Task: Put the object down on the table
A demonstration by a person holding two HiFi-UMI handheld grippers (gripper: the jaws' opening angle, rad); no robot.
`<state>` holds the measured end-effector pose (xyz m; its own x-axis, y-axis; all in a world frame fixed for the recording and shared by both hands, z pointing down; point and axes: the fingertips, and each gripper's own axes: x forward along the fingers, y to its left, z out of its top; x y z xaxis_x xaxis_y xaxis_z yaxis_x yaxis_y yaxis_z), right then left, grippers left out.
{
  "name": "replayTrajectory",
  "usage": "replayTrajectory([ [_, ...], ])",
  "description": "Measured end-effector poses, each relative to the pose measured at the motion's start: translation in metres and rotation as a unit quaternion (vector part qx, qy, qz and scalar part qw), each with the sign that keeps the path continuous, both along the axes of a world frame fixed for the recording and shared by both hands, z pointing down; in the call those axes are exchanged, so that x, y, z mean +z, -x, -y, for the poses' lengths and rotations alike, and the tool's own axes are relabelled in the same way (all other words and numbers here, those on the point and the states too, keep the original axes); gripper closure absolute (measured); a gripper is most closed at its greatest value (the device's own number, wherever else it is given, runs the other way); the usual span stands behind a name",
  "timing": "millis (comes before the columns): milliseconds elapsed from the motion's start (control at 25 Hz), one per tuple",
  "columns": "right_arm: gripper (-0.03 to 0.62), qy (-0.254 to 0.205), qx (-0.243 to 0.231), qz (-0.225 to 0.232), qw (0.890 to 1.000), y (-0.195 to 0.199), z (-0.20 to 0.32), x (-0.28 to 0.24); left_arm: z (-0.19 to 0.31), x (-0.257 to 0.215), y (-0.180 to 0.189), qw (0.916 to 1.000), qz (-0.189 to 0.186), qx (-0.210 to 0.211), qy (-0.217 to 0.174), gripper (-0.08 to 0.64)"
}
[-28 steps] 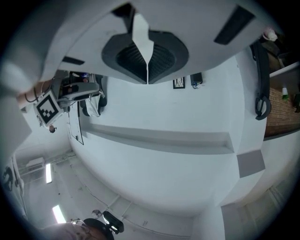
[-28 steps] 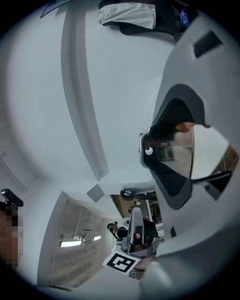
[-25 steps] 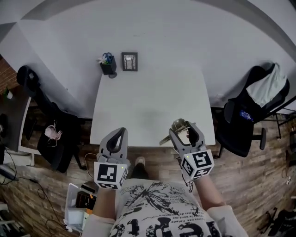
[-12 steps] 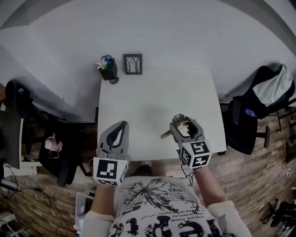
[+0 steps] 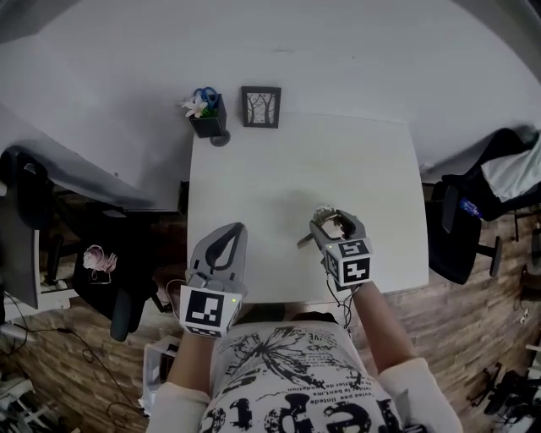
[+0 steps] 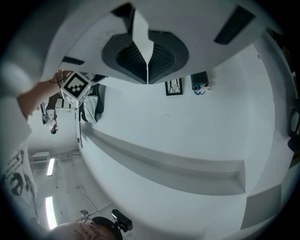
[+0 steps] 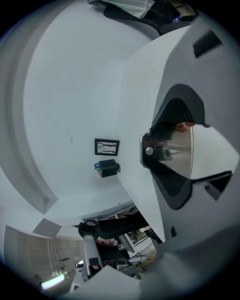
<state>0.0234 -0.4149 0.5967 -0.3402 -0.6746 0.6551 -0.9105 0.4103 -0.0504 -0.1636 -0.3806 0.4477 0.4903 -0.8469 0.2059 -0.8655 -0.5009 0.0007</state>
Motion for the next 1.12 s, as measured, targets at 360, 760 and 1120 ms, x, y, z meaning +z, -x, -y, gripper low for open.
replayTrajectory([
  [360,0.310,0.069,0.026,-0.023,0.997,-0.004,0.026,0.064,0.017,0.032,0.008,0.9991,0.004,-0.007,0.043,0.548],
  [760,0.310,0.119,0.051,-0.050,0.990,-0.009,0.039,0.096,0.032,0.052,0.018,0.9975,0.001,-0.026,0.066,0.548],
  [1120,0.310,0.135,0.039,-0.086,0.986,-0.006,0.049,0.105,0.038,0.058,0.014,0.9967,-0.004,-0.019,0.079,0.548],
])
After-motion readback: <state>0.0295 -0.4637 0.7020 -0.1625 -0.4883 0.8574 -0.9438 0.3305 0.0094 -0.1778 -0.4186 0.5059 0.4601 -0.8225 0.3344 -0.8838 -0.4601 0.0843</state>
